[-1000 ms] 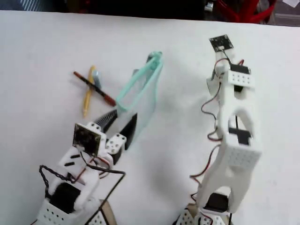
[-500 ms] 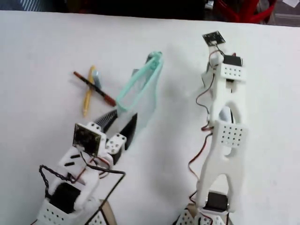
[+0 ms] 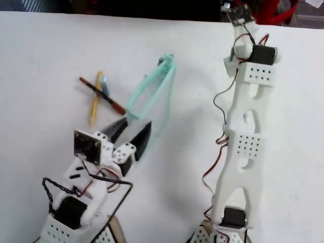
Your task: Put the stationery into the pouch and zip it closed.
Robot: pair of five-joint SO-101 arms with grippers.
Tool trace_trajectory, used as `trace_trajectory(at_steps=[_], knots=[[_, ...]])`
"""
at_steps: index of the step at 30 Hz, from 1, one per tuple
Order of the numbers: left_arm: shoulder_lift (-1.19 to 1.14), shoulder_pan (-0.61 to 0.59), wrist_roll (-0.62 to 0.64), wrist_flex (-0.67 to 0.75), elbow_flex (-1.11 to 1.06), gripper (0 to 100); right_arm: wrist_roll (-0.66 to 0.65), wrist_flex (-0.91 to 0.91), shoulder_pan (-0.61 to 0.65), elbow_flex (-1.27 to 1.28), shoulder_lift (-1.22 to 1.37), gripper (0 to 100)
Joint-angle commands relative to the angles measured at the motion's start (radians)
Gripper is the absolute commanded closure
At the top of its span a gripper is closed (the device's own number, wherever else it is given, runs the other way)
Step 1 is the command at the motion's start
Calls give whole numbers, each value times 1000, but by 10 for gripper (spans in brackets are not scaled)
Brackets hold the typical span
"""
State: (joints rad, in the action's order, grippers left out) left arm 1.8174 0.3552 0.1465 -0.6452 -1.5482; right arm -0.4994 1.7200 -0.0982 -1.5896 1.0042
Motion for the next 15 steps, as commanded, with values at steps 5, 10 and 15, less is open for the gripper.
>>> trace_trajectory(at_steps=[5, 10, 15], knots=[[10, -18, 21, 21, 26, 783, -3, 5, 101, 97, -527, 981], [10, -16, 21, 21, 26, 787, -2, -2, 332, 149, -883, 981], [10, -16, 17, 21, 26, 801, 8, -133, 641, 158, -1099, 981]])
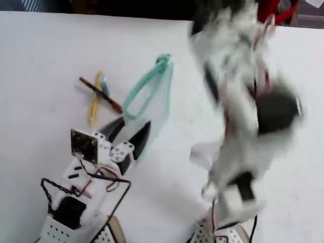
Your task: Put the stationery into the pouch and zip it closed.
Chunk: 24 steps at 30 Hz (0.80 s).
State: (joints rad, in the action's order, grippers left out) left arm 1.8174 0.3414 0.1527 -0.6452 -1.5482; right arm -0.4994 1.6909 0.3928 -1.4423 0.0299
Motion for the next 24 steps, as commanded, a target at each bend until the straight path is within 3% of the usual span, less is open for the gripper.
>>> trace_trajectory(at_steps=[1, 4, 7, 14, 24], knots=[[10, -2, 11, 21, 26, 801, 29, -150, 180, 11, -134, 981], [10, -1, 11, 21, 26, 801, 150, -252, 206, 12, -120, 981], [10, -4, 11, 21, 26, 801, 229, -240, 206, 12, -64, 981], [10, -2, 11, 21, 26, 801, 239, -45, 208, 2, -51, 981], [10, -4, 9, 23, 26, 801, 233, 16, 211, 11, -84, 981]])
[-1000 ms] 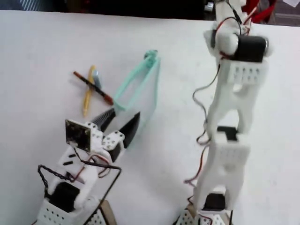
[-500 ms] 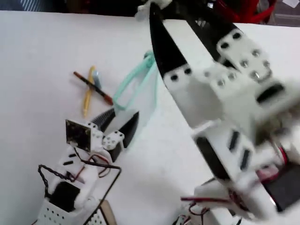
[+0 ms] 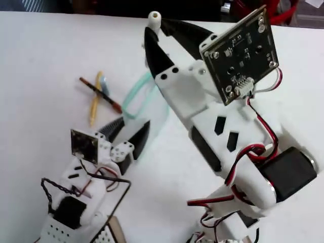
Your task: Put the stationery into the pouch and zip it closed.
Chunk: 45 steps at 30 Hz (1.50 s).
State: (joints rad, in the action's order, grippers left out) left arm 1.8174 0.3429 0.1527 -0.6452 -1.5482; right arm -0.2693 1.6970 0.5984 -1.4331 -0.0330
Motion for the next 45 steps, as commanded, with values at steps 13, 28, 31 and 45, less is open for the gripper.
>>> trace_trajectory(at_steps=[13, 28, 31, 45], knots=[[10, -12, 12, 23, 26, 801, 2, 22, 1, 130, -48, 981], [10, -5, 11, 23, 25, 801, 0, 16, -1, 565, -150, 981], [10, -5, 11, 23, 25, 801, 0, 16, -21, 617, -148, 981], [10, -5, 9, 23, 25, 801, -161, 16, -71, 941, -163, 869]])
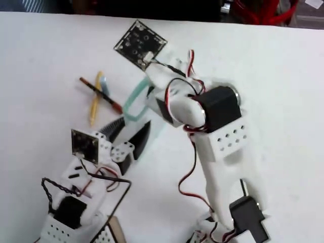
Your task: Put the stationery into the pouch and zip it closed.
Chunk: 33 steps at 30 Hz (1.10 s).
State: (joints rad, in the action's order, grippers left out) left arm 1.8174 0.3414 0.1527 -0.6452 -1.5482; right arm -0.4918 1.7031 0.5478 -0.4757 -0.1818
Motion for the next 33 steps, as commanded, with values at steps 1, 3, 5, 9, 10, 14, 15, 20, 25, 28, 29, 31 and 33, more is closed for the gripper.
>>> trace_trajectory(at_steps=[1, 3, 5, 9, 10, 14, 15, 20, 25, 28, 29, 31, 33], knots=[[10, -4, 9, 23, 25, 801, 104, 8, -30, -34, -27, 809], [10, -4, 9, 21, 25, 801, 178, -1, -50, -75, -56, 697], [10, -4, 9, 21, 23, 801, 189, -1, -74, -112, -88, 635], [10, -4, 9, 21, 23, 801, 198, -30, -142, -137, -136, 648], [10, -4, 9, 21, 23, 801, 201, -35, -159, -135, -137, 657], [10, -4, 9, 21, 23, 801, 316, -33, -200, -115, -102, 691], [10, -4, 9, 21, 23, 801, 348, -35, -202, -109, -88, 693], [10, -4, 9, 21, 23, 801, 494, -36, -157, -130, -2, 695], [10, -1, 9, 21, 11, 801, 519, -36, -93, -150, 61, 696], [10, -1, 9, 21, 11, 801, 522, -36, -87, -150, 82, 697], [10, -1, 9, 21, 11, 801, 522, -36, -87, -150, 84, 697], [10, -1, 9, 21, 11, 801, 522, -44, -87, -150, 84, 697], [10, -1, 9, 21, 11, 801, 522, -48, -88, -144, 93, 697]])
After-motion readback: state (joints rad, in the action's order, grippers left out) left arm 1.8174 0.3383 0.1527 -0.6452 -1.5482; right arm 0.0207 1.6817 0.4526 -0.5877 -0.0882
